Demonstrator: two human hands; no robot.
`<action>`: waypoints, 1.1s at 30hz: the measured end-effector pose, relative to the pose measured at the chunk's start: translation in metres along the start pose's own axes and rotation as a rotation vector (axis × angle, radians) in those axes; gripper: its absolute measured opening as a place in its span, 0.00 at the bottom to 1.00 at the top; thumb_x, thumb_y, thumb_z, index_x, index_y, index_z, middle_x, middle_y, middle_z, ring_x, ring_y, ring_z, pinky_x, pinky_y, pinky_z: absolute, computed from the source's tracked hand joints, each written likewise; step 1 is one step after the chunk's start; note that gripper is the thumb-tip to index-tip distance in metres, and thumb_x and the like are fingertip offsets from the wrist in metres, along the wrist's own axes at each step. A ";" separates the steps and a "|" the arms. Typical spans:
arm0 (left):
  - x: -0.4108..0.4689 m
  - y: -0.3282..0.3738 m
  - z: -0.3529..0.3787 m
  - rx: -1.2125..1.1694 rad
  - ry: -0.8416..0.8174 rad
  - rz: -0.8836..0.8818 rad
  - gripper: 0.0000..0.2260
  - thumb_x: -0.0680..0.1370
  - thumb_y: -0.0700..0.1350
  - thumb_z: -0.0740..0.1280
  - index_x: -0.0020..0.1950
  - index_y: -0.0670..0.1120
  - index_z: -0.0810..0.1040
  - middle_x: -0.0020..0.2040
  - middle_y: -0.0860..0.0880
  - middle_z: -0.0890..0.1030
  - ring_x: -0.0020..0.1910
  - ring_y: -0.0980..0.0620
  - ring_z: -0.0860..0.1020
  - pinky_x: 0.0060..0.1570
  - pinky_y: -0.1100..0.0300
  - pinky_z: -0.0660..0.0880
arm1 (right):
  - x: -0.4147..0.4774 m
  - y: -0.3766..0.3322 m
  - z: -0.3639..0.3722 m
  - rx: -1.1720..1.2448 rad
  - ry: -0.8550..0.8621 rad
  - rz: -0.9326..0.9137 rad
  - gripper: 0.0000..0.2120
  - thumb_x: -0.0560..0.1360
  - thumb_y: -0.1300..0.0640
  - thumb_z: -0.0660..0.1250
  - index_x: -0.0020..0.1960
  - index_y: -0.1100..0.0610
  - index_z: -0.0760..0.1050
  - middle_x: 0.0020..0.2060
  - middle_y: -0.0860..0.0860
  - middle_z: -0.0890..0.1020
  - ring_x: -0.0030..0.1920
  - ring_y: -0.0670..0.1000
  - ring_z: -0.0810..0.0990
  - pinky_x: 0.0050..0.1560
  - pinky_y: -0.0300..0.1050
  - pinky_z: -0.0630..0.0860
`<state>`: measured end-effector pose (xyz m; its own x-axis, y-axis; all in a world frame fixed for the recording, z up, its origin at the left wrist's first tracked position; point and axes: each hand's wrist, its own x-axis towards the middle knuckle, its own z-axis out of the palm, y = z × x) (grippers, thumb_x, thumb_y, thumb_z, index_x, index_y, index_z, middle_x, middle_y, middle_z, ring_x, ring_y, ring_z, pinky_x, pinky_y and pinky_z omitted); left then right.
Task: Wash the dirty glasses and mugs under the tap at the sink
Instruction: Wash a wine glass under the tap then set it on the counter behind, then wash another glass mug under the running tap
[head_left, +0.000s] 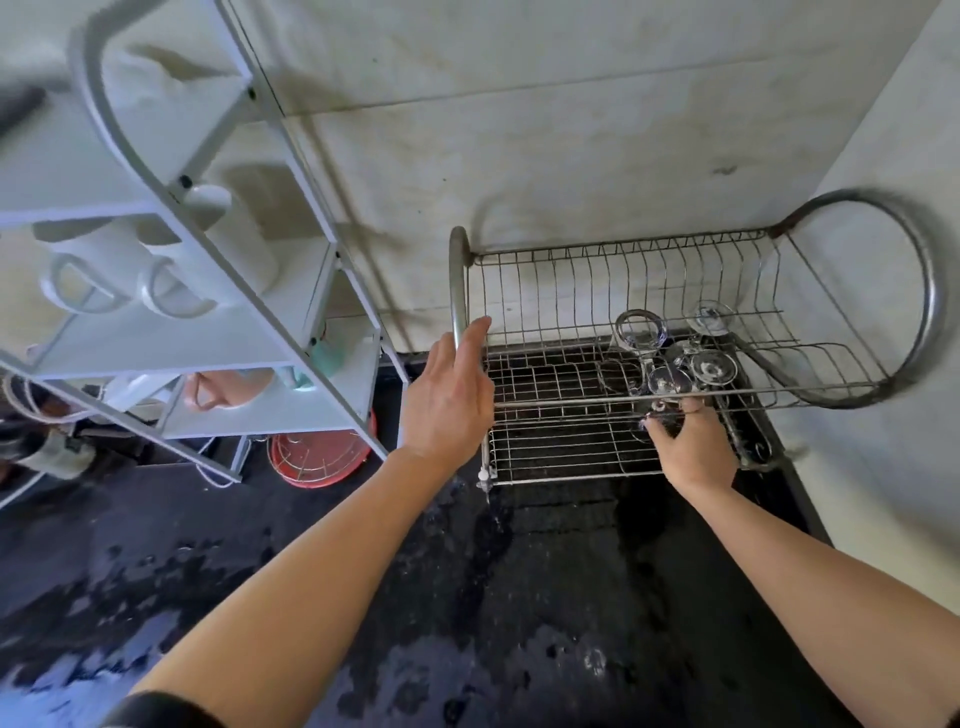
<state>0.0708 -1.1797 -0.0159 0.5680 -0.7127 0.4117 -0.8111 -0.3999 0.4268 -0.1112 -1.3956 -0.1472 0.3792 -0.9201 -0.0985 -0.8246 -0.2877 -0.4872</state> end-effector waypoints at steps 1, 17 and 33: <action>-0.001 -0.001 -0.004 0.023 -0.020 0.010 0.20 0.78 0.41 0.59 0.70 0.48 0.63 0.51 0.43 0.75 0.42 0.44 0.76 0.29 0.53 0.72 | -0.007 -0.001 -0.002 0.000 0.025 -0.013 0.22 0.76 0.46 0.67 0.64 0.58 0.71 0.60 0.57 0.76 0.59 0.60 0.76 0.45 0.54 0.75; -0.232 -0.190 -0.201 0.354 -0.305 -0.233 0.09 0.79 0.47 0.58 0.51 0.45 0.75 0.50 0.46 0.75 0.47 0.40 0.77 0.38 0.50 0.70 | -0.245 -0.214 0.110 -0.085 -0.227 -0.576 0.11 0.77 0.49 0.64 0.57 0.48 0.78 0.52 0.46 0.83 0.53 0.53 0.81 0.46 0.45 0.74; -0.488 -0.365 -0.426 0.412 -0.008 -0.983 0.10 0.80 0.45 0.58 0.54 0.45 0.77 0.53 0.44 0.76 0.49 0.42 0.77 0.46 0.52 0.74 | -0.521 -0.514 0.283 -0.103 -0.642 -1.213 0.13 0.76 0.47 0.64 0.58 0.48 0.76 0.51 0.45 0.81 0.50 0.53 0.79 0.46 0.46 0.73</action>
<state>0.1491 -0.4406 -0.0295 0.9992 0.0257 0.0290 0.0172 -0.9647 0.2630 0.2336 -0.6931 -0.0913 0.9793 0.1947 -0.0546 0.1433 -0.8589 -0.4917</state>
